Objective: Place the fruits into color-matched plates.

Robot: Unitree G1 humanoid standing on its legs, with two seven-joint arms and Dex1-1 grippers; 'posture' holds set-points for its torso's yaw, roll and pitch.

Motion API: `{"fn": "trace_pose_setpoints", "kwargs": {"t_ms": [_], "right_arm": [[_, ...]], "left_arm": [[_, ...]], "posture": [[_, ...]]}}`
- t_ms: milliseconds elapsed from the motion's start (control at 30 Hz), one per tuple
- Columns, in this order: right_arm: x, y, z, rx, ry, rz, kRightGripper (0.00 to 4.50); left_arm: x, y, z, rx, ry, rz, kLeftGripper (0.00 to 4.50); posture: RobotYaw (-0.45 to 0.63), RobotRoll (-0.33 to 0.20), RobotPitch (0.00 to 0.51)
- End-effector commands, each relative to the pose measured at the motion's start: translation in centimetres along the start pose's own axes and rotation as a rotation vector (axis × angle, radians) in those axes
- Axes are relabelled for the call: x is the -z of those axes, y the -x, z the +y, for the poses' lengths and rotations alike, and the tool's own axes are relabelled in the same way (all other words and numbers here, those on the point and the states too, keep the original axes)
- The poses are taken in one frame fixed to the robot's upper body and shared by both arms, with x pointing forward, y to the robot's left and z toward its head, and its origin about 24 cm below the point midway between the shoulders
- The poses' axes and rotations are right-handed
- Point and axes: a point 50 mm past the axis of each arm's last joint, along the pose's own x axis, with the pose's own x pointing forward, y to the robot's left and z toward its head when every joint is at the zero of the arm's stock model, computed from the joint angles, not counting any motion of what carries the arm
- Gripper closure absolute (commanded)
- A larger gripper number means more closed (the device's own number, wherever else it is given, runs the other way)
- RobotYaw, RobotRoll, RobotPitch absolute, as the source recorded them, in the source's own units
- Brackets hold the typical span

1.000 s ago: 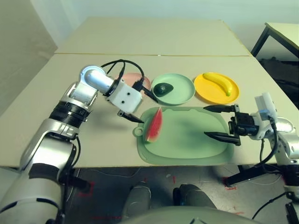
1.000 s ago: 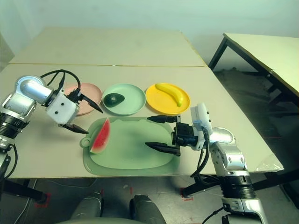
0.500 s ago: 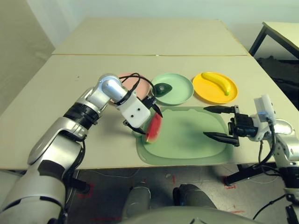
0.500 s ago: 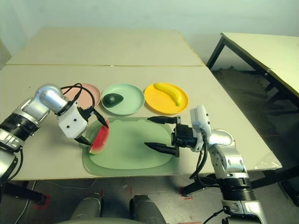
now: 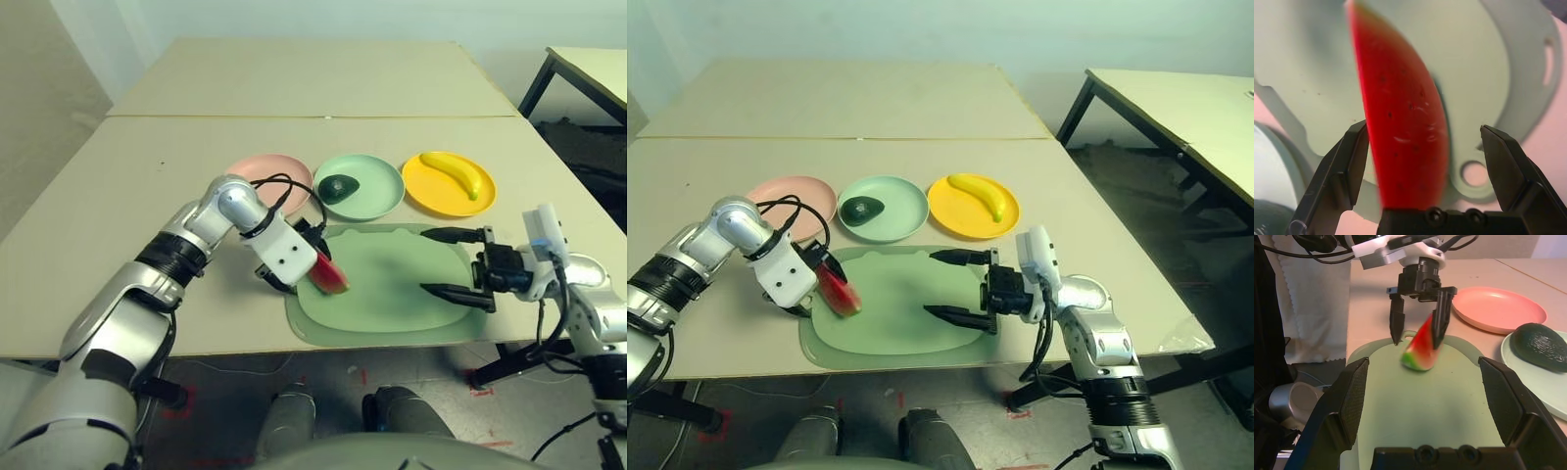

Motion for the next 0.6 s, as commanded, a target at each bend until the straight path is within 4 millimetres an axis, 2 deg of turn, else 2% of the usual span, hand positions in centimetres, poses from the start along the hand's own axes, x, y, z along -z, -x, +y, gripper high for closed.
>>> {"fn": "trace_pose_setpoints", "kwargs": {"t_ms": [33,400,433,600], "right_arm": [[0.01,-0.28,0.35,-0.023,0.0,0.022,0.01],[-0.28,-0.3,0.51,-0.009,0.008,0.01,0.01],[-0.3,-0.37,0.55,-0.005,0.005,0.004,0.0],[-0.17,-0.5,0.77,-0.002,-0.004,0.008,0.0]], "left_arm": [[0.22,-0.51,0.16,-0.025,0.028,0.008,0.0],[0.97,-1.0,0.16,-0.034,0.111,0.05,0.0],[1.03,-1.01,0.1,-0.03,0.119,0.052,0.43],[1.14,-1.1,-0.38,-0.004,0.165,0.042,2.01]], "posture": [[0.01,0.0,0.036],[0.01,0.0,0.037],[0.01,0.0,0.036],[0.0,0.0,0.034]]}}
